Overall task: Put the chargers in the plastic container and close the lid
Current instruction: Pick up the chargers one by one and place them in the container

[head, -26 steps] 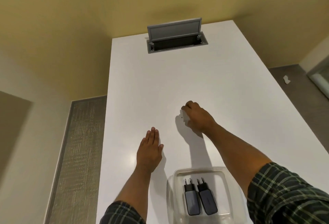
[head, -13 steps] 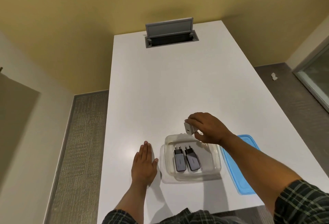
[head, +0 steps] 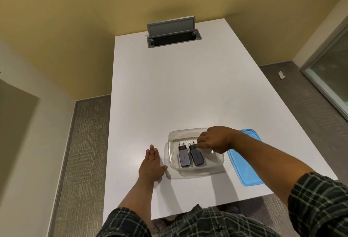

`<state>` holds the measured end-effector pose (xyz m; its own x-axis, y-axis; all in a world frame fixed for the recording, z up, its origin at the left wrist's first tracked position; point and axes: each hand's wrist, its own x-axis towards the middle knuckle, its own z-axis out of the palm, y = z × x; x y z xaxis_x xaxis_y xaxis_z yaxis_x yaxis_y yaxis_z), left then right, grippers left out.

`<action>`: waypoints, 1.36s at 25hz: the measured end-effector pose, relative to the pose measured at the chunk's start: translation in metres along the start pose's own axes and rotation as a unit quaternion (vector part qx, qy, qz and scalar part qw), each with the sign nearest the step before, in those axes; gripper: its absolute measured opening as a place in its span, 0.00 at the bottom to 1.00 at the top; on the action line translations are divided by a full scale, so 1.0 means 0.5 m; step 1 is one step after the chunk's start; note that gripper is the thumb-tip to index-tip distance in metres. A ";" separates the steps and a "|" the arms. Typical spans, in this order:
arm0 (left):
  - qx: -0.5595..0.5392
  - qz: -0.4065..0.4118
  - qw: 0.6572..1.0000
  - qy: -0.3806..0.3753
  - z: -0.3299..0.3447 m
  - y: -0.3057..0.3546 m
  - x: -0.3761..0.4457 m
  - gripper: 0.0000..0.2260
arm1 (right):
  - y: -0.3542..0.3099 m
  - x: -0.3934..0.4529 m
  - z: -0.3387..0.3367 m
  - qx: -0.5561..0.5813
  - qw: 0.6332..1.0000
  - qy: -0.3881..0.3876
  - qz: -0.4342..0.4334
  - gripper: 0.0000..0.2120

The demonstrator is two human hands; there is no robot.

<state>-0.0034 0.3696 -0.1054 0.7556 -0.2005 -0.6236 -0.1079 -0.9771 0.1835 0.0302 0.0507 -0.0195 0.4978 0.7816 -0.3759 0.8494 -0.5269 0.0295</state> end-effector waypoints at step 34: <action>0.006 -0.004 0.998 -0.066 -0.019 0.002 0.014 0.43 | -0.031 0.022 0.040 0.130 0.976 -0.125 0.120 0.25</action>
<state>0.0080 0.3681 -0.1022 0.6642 -0.2005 -0.7201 -0.1112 -0.9791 0.1701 0.0189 0.0610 -0.0427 0.5908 0.5361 -0.6030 0.6242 -0.7772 -0.0794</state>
